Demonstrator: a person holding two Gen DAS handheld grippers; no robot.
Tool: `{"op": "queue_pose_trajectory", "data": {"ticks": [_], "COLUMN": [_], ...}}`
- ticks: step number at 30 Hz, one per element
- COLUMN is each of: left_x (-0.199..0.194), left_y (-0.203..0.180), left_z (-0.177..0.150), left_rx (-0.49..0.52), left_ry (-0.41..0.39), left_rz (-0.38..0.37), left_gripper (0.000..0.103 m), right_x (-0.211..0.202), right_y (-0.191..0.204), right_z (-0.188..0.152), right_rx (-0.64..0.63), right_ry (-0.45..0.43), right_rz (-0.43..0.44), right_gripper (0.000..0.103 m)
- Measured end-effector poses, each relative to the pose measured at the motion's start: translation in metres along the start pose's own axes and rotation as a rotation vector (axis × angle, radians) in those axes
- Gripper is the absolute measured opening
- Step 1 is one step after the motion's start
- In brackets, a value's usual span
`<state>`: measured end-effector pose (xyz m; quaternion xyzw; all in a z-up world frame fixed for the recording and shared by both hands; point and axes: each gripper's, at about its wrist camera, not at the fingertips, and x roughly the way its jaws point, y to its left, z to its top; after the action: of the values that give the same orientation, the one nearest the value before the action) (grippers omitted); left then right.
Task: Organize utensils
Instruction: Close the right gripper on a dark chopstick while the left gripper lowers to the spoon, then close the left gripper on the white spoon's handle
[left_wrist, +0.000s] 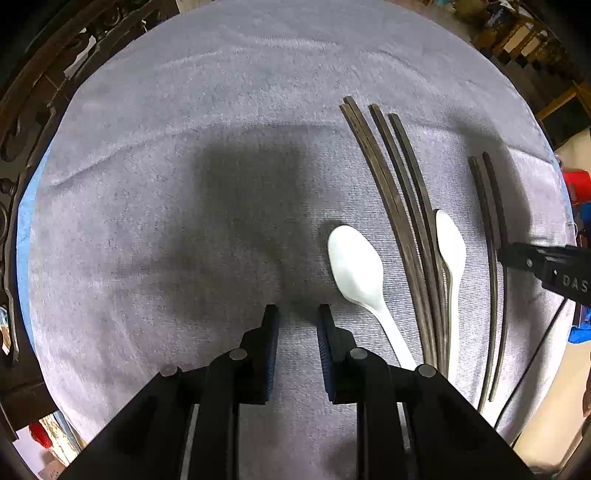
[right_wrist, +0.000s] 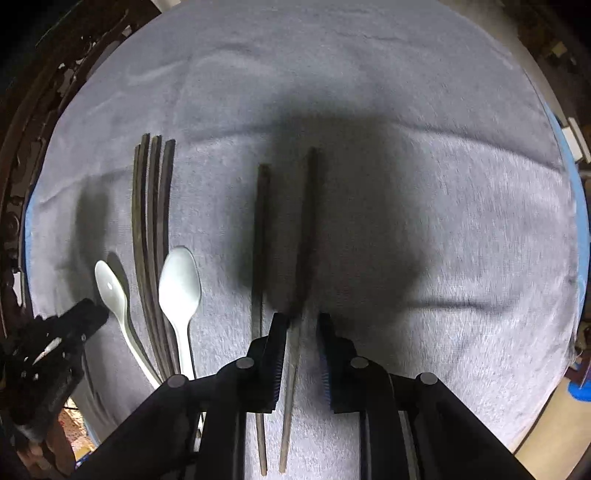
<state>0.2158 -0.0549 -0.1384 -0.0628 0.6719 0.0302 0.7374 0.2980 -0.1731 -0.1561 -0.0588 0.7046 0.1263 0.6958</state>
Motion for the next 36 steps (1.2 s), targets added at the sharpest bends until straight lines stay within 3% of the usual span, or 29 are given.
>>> {"op": "queue_pose_trajectory", "data": {"ticks": [5,12,13,16,17,24,32,33,34,36], "left_x": [0.004,0.01,0.01,0.011,0.01,-0.012,-0.013,-0.01,-0.006,-0.009], "left_y": [0.0,-0.004,-0.005,-0.01,-0.01,0.003,-0.012,-0.012,-0.015,-0.019], "left_z": [0.012,0.025,0.027,0.034,0.035,0.034,0.044,0.046,0.045,0.048], "left_rx": [-0.074,-0.163,-0.168,-0.16,-0.161,-0.186,-0.185,-0.19,-0.188,-0.17], "left_ry": [0.053,0.114,0.121,0.14,0.136,0.099,0.092,0.096,0.103,0.092], "left_rz": [-0.023,-0.068,-0.073,-0.1,-0.104,-0.159,-0.133,-0.129,-0.123,-0.098], "left_gripper": [0.021,0.022,0.025,0.053,0.055,0.055,0.055,0.052,0.038,0.024], "right_x": [-0.004,-0.007,-0.006,-0.003,-0.004,-0.012,-0.02,-0.021,-0.021,-0.022], "right_y": [0.007,0.007,0.006,0.005,0.003,-0.015,-0.027,-0.028,-0.029,-0.031], "right_z": [0.008,0.01,0.012,0.012,0.013,0.015,0.013,0.012,0.012,0.011], "right_rx": [-0.056,-0.064,-0.067,-0.077,-0.077,-0.087,-0.089,-0.089,-0.088,-0.087], "right_ry": [0.017,0.024,0.027,0.031,0.031,0.016,0.006,0.006,0.006,0.006], "right_rz": [-0.052,-0.039,-0.036,-0.023,-0.017,0.028,0.044,0.045,0.048,0.053], "right_gripper": [0.02,0.02,0.02,0.02,0.02,0.019,0.018,0.018,0.018,0.018]}}
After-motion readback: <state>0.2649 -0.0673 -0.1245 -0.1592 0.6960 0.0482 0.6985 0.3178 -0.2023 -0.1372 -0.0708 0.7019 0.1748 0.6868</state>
